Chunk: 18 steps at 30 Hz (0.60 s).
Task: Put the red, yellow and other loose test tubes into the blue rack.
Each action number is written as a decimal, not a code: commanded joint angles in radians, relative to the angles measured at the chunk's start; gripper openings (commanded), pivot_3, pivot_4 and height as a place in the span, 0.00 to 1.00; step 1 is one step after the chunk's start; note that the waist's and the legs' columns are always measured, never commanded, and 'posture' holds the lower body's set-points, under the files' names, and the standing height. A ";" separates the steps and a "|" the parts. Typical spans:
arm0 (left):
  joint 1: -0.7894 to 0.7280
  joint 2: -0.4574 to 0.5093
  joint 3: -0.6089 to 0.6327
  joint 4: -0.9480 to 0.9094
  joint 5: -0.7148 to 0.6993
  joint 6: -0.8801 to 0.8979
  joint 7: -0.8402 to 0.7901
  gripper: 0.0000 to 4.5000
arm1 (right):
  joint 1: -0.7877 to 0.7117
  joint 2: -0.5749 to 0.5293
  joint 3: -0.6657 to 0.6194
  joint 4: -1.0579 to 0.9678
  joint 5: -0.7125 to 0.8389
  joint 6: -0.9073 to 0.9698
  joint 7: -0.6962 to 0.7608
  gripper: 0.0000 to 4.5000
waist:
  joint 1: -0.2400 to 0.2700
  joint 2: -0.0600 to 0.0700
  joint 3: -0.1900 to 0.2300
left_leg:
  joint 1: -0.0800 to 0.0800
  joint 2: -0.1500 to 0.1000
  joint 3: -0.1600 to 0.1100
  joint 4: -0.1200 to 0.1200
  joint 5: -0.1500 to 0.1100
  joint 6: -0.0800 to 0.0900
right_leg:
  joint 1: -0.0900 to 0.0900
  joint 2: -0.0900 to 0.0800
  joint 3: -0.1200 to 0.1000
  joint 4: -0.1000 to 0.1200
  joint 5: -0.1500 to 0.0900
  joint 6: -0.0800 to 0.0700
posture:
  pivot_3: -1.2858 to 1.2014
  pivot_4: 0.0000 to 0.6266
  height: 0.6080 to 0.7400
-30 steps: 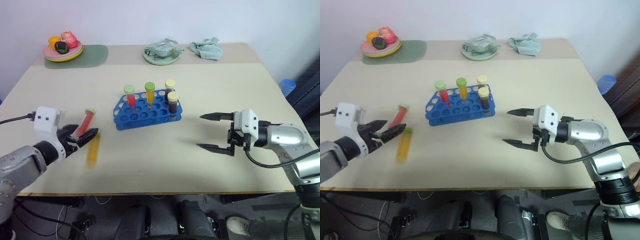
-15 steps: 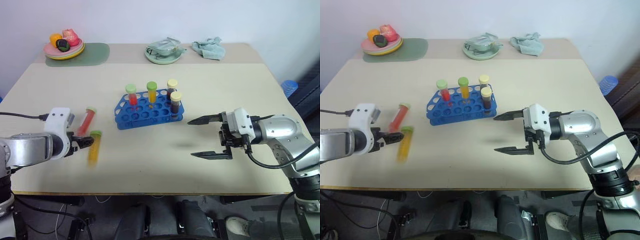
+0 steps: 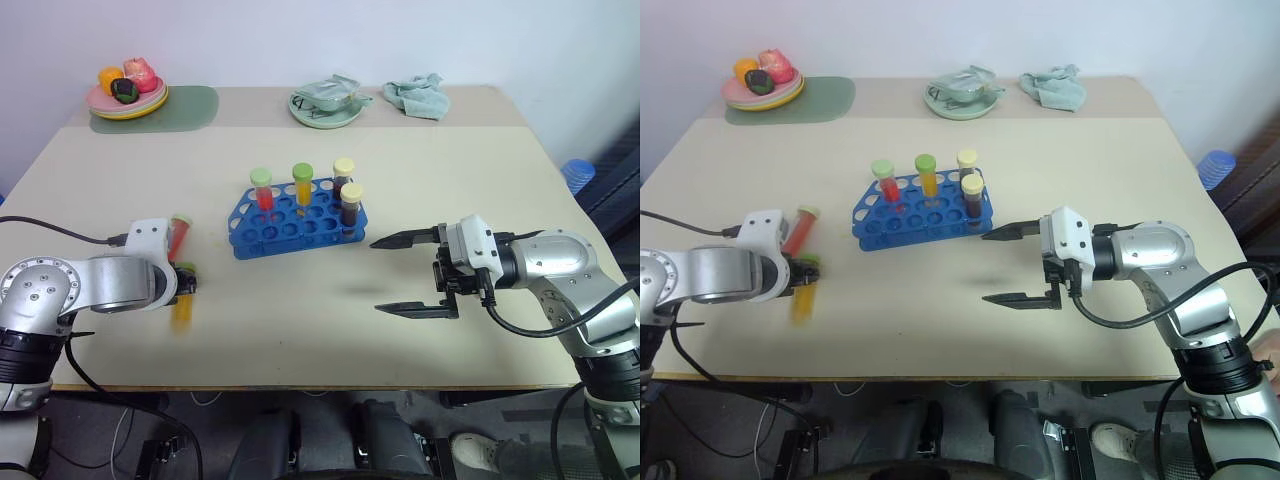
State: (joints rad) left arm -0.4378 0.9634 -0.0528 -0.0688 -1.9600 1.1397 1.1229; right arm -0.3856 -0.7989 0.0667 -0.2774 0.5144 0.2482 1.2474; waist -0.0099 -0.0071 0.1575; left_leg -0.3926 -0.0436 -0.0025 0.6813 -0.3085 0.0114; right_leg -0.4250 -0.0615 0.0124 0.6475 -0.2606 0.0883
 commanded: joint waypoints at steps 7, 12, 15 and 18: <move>0.036 0.051 0.073 -0.099 0.028 -0.045 -0.141 0.17 | 0.000 0.012 -0.030 -0.024 0.009 -0.006 -0.019 1.00 | -0.001 0.000 0.000 | 0.000 0.000 0.000 0.000 0.000 -0.001 | 0.000 0.000 0.000 0.000 0.000 0.000 | 0.52 0.24 1.00; 0.183 0.082 0.350 -0.346 0.268 -0.090 -0.769 0.17 | -0.012 0.021 -0.036 -0.001 0.004 -0.009 -0.027 1.00 | -0.002 0.000 0.001 | 0.000 0.000 0.000 0.000 0.000 -0.001 | 0.000 0.000 0.000 0.000 0.000 0.000 | 0.52 0.24 1.00; 0.289 0.059 0.455 -0.434 0.556 -0.298 -1.247 0.17 | -0.014 0.030 -0.040 -0.002 0.007 -0.001 -0.045 1.00 | -0.001 0.001 0.002 | 0.000 0.000 0.001 0.000 0.001 -0.001 | 0.001 0.000 0.000 -0.001 -0.002 -0.003 | 0.52 0.24 1.00; 0.294 0.062 0.344 -0.433 0.895 -0.512 -1.411 0.17 | -0.012 0.034 -0.046 -0.006 0.001 0.006 -0.064 1.00 | 0.001 0.002 0.002 | 0.000 0.000 0.001 -0.001 0.001 -0.001 | 0.001 0.000 -0.001 -0.002 -0.003 -0.005 | 0.52 0.24 1.00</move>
State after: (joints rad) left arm -0.1283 1.0349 0.3153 -0.4918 -1.2356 0.7552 -0.1902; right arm -0.3875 -0.7665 0.0546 -0.2624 0.5135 0.2554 1.1957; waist -0.0093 -0.0052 0.1595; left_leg -0.3919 -0.0438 -0.0010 0.6801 -0.3079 0.0106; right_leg -0.4235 -0.0614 0.0119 0.6454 -0.2634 0.0833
